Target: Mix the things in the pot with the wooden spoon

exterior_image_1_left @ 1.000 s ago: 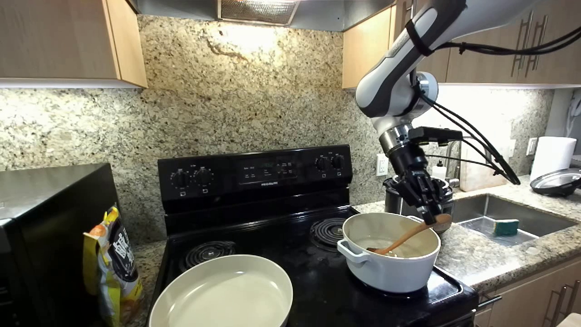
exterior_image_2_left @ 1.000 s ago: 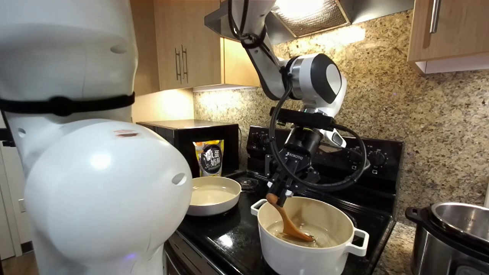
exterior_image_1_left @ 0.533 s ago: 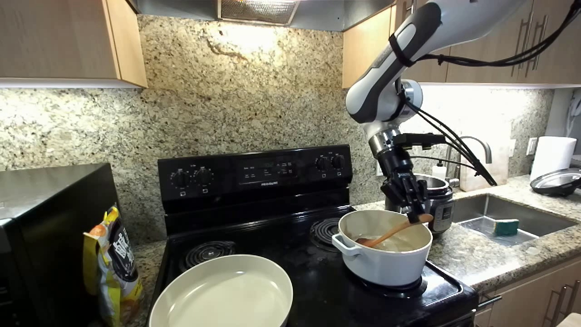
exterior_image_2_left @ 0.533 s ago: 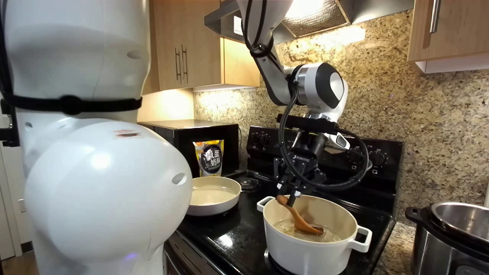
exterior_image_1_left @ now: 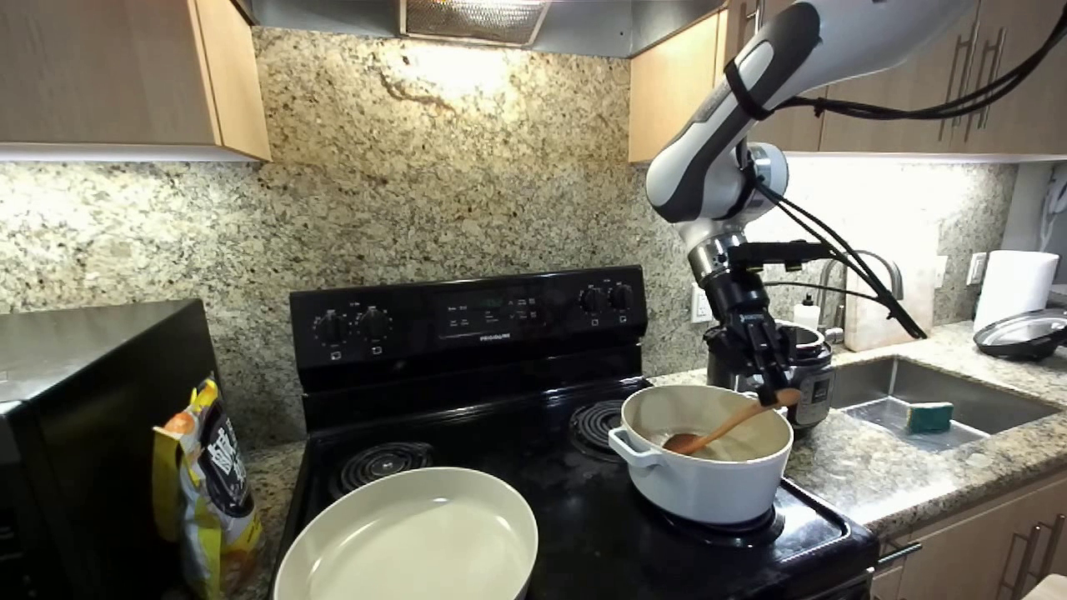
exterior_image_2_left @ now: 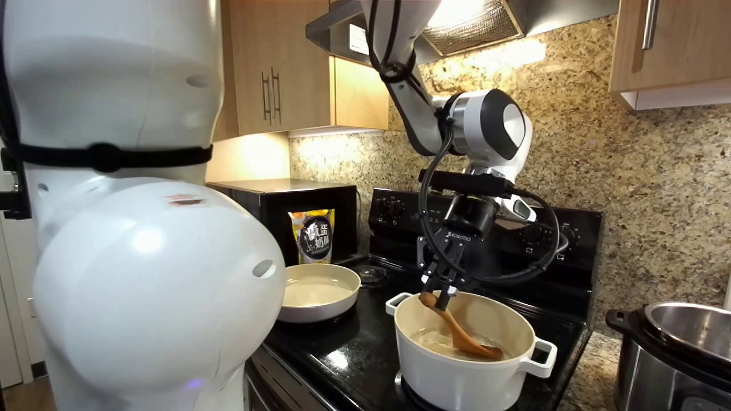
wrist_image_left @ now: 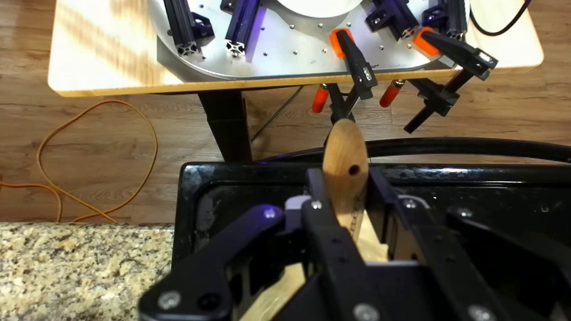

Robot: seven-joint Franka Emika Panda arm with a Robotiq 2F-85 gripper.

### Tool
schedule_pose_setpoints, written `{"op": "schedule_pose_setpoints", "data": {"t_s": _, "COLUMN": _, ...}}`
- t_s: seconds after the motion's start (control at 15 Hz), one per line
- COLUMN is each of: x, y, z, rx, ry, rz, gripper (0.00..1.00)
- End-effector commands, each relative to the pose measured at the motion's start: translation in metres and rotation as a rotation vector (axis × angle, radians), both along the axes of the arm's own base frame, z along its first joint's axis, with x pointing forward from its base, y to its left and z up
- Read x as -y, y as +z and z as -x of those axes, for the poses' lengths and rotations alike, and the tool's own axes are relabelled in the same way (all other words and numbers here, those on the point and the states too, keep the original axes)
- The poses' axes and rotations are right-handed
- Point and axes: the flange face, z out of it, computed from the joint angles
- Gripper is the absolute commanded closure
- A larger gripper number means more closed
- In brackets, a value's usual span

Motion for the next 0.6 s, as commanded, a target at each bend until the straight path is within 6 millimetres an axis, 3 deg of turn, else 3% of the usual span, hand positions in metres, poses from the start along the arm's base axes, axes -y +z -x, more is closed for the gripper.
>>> {"op": "schedule_pose_setpoints", "data": {"t_s": 0.0, "x": 0.007, "y": 0.012, "z": 0.019, "rx": 0.002, "ry": -0.025, "rz": 0.044, "gripper": 0.93}}
{"op": "schedule_pose_setpoints", "data": {"t_s": 0.2, "x": 0.0, "y": 0.018, "z": 0.027, "rx": -0.013, "ry": 0.03, "rz": 0.031, "gripper": 0.93}}
{"op": "schedule_pose_setpoints", "data": {"t_s": 0.53, "x": -0.029, "y": 0.026, "z": 0.036, "rx": -0.039, "ry": 0.157, "rz": 0.016, "gripper": 0.93}}
